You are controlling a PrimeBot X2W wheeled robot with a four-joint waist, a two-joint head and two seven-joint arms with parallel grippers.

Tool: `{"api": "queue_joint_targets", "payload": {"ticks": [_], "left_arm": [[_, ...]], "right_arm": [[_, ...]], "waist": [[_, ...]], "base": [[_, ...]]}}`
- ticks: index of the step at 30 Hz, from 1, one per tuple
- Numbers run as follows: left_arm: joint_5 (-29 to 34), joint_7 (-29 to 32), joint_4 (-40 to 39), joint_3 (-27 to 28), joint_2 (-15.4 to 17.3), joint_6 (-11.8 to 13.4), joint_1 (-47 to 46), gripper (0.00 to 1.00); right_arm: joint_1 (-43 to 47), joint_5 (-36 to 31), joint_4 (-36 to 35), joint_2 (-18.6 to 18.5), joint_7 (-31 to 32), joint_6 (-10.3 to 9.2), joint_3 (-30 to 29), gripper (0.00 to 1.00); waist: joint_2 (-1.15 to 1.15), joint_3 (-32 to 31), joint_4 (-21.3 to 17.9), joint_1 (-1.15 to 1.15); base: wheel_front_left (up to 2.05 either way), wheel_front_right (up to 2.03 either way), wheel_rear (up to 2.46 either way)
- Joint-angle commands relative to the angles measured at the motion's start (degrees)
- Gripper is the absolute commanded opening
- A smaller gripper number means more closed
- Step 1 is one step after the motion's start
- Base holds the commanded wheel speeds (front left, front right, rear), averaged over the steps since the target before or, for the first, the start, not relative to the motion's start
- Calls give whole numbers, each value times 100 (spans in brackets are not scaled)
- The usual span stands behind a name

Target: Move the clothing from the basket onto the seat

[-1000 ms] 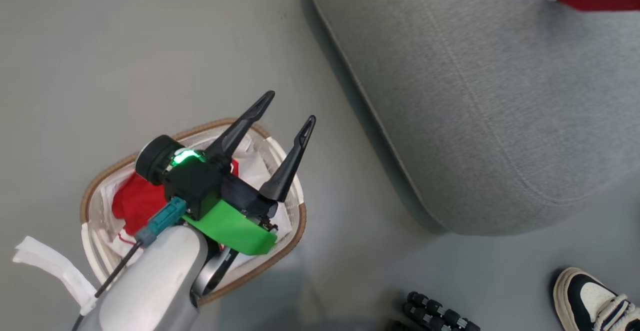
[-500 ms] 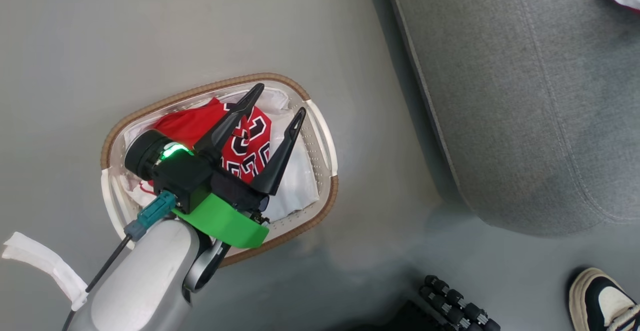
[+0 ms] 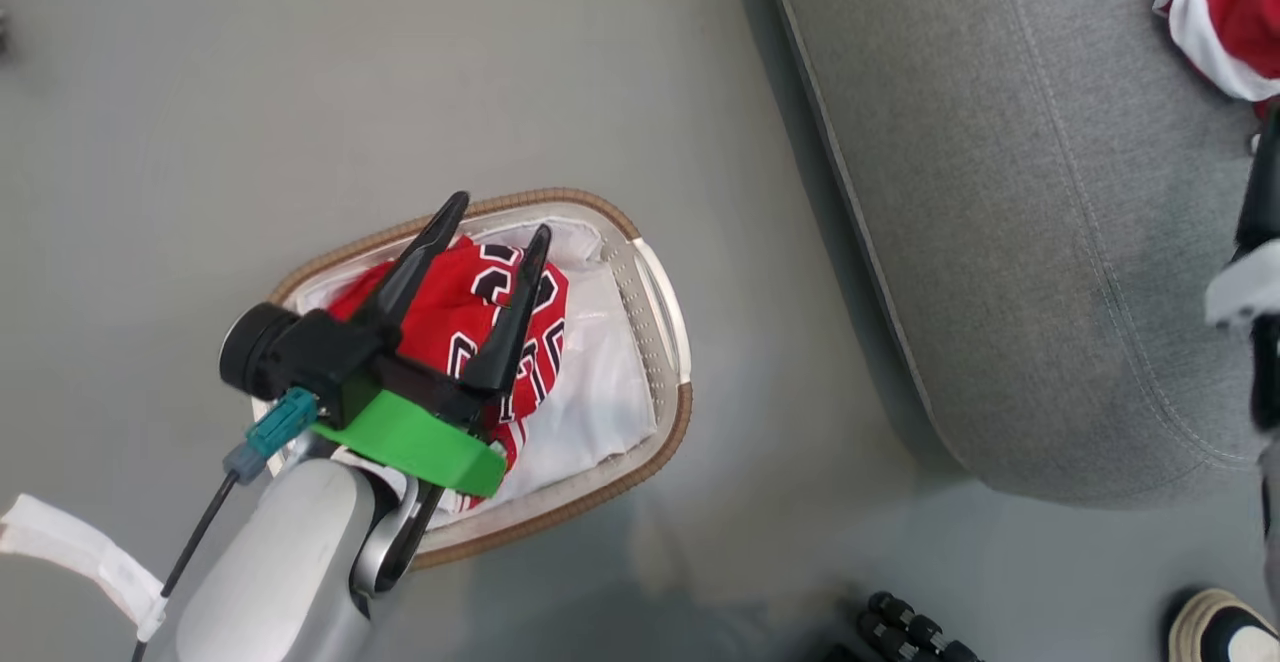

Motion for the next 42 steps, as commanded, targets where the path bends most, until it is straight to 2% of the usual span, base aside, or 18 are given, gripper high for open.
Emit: {"api": "queue_joint_targets", "payload": {"ticks": [1,9,16,30,35,42], "left_arm": [[69,5,26,88,-50,2,124,100],[230,4,184,703,-310,2,613,100],[471,5,340,1304,-506,2,966,100],[1094,5,855,2555,-925,2,1199,100],[1327,5,953,2920,-1020,2,1300,100],[1500,5,1008,3231,-1139,2,1601,100]], "right_arm": [[235,7,-110,22,-13,-8,-37,100],[1195,43,-753,475,-13,-8,-36,100],[1461,60,-979,701,-13,-8,442,100],[949,-18,-756,932,-13,-8,1612,100],[925,26,-635,967,-13,-8,1977,100],[1309,72,-594,1020,-13,-8,2083,100]], "waist": [[0,-270,69,0],[0,-810,324,0],[0,-1234,630,0],[0,-1876,1420,0],[0,-2111,1500,0],[0,-2545,1515,0]], "base": [[0,0,0],[0,0,0],[0,0,0],[0,0,0],[0,0,0],[0,0,0]]}}
